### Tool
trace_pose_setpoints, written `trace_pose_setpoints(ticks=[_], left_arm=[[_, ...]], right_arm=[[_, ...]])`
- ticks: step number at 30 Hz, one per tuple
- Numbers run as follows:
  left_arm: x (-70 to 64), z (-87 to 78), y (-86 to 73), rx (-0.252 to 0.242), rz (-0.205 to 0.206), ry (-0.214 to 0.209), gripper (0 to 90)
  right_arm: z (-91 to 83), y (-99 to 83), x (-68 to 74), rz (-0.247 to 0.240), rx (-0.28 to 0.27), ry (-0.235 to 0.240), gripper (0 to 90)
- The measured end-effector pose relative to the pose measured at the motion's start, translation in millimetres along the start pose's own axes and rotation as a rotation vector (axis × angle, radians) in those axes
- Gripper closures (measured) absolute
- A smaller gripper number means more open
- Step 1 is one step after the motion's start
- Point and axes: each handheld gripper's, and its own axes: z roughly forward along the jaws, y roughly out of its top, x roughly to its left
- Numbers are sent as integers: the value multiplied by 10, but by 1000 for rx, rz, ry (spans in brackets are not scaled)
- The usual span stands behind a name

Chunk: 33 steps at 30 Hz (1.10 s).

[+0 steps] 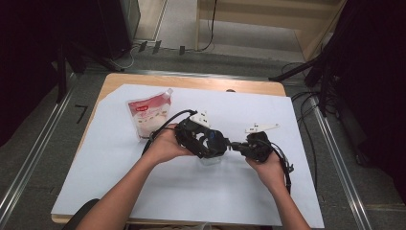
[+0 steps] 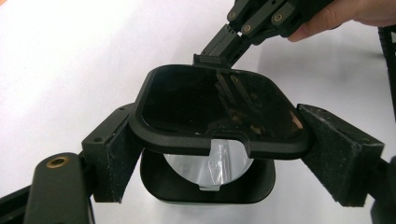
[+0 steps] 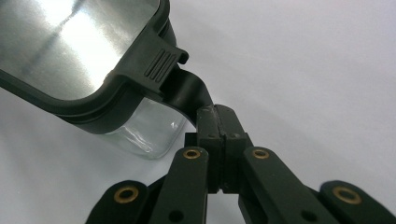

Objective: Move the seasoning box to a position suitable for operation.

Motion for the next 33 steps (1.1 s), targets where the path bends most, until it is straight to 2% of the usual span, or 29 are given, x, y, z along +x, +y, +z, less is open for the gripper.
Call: trace_pose_setpoints(ticks=[9, 14, 15, 16, 17, 18, 20, 21, 25, 31, 33], left_arm=[[1, 4, 25, -24, -38, -8, 195], [9, 4, 55, -24, -30, -15, 198], [17, 0, 57, -33, -36, -48, 227], [47, -24, 59, -65, -55, -137, 376], [42, -25, 73, -67, -52, -121, 469], [42, -32, 82, -64, -36, -99, 452], [67, -49, 90, -58, -37, -98, 444], [76, -57, 90, -61, -41, -102, 452], [65, -50, 114, -46, -10, -123, 501], [78, -41, 161, -47, -23, -153, 599], [77, -37, 173, -39, -13, -158, 657]], right_arm=[[-9, -2, 5, 4, -1, -1, 900], [-20, -1, 11, 11, -1, 1, 900], [-27, 0, 12, 13, -1, 1, 900], [-28, 0, 11, 9, -6, 0, 900], [-32, 0, 10, 8, -9, 2, 900], [-37, -1, 10, 16, -12, 9, 900], [-38, 0, 14, 10, -14, 9, 900], [-38, 0, 14, 11, -16, 10, 900], [-29, -6, 12, 10, -7, 8, 900], [-38, -9, 6, 17, -5, 4, 900], [-37, -11, 5, 19, -12, 3, 900]])
